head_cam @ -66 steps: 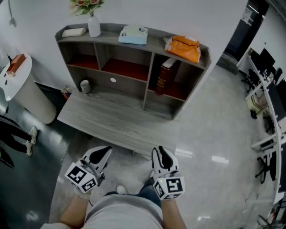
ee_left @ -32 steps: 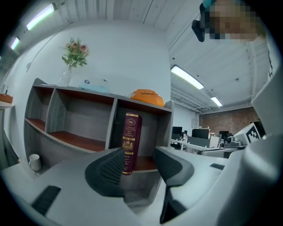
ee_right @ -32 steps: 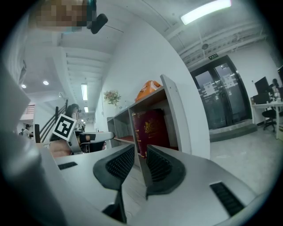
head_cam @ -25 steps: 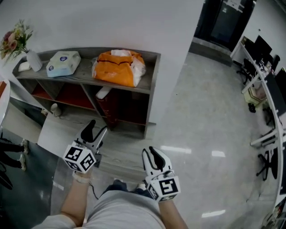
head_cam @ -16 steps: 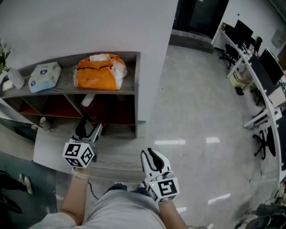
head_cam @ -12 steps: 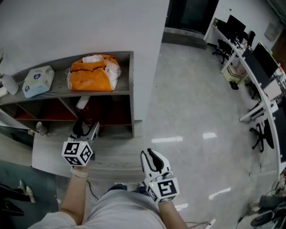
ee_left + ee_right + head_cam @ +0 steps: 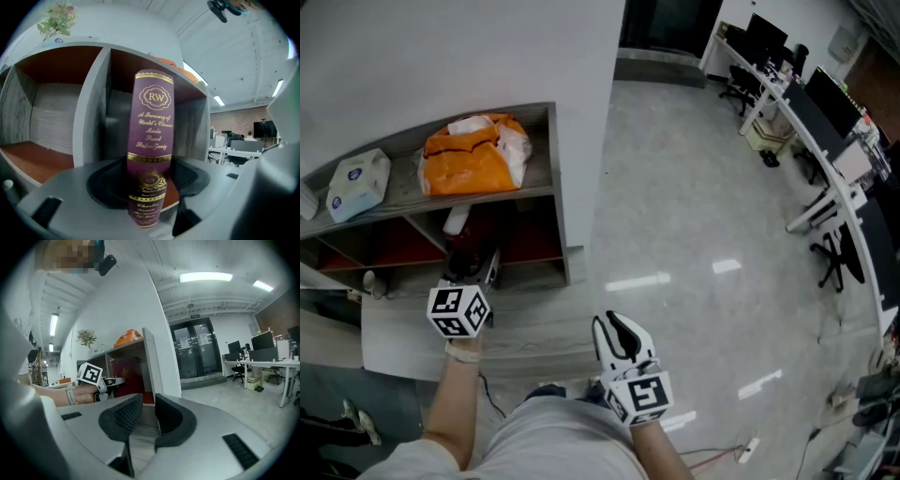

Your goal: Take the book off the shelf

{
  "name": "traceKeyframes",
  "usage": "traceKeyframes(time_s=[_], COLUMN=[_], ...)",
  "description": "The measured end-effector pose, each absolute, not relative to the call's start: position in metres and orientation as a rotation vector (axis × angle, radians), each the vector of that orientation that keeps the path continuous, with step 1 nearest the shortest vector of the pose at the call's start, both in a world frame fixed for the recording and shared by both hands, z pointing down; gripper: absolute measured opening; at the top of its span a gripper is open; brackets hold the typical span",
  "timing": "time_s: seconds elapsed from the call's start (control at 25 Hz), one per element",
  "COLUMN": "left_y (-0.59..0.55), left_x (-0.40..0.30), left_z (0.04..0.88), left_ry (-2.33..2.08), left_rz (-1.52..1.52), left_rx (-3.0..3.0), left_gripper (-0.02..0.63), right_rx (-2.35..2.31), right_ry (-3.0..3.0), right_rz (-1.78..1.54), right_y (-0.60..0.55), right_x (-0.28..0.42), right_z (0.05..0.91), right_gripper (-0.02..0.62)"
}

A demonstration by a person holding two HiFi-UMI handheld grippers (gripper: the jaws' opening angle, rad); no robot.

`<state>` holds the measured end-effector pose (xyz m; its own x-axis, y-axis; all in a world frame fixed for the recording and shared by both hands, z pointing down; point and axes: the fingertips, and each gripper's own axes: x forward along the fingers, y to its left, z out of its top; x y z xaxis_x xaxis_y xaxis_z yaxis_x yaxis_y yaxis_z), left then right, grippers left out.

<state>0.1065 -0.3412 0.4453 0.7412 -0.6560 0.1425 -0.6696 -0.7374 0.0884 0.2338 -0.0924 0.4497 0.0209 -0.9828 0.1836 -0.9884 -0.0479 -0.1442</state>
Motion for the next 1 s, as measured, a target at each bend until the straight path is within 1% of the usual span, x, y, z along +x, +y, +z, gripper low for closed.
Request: traceKeyframes(time_s=[0.08, 0.12, 0.64, 1.0], left_y=[-0.342, -0.342, -0.302, -0.264], left_x=[0.106, 0.105, 0.083, 0.030], left_z=[0.445, 0.445, 0.440, 0.433], left_ry=[-1.076, -1.077, -1.055, -1.124], left_rz=[0.150, 0.149, 0.178, 0.188], left_rx=[2.810, 2.813, 2.819, 2.788], left_gripper=[0.237, 0.233, 0.221, 0.219], right_rx=[2.238, 2.239, 2.138, 1.954], right_ry=[-2.145, -2.144, -2.232, -2.393], right_rz=[0.366, 0.369, 0.379, 0.377], right_y=[-0.092, -0.092, -0.108, -0.141], right_x=[0.234, 0.234, 0.219, 0.179], right_z=[0.450, 0.451, 0.450, 0.450], right_gripper=[0.084, 0.083, 0.084, 0.084])
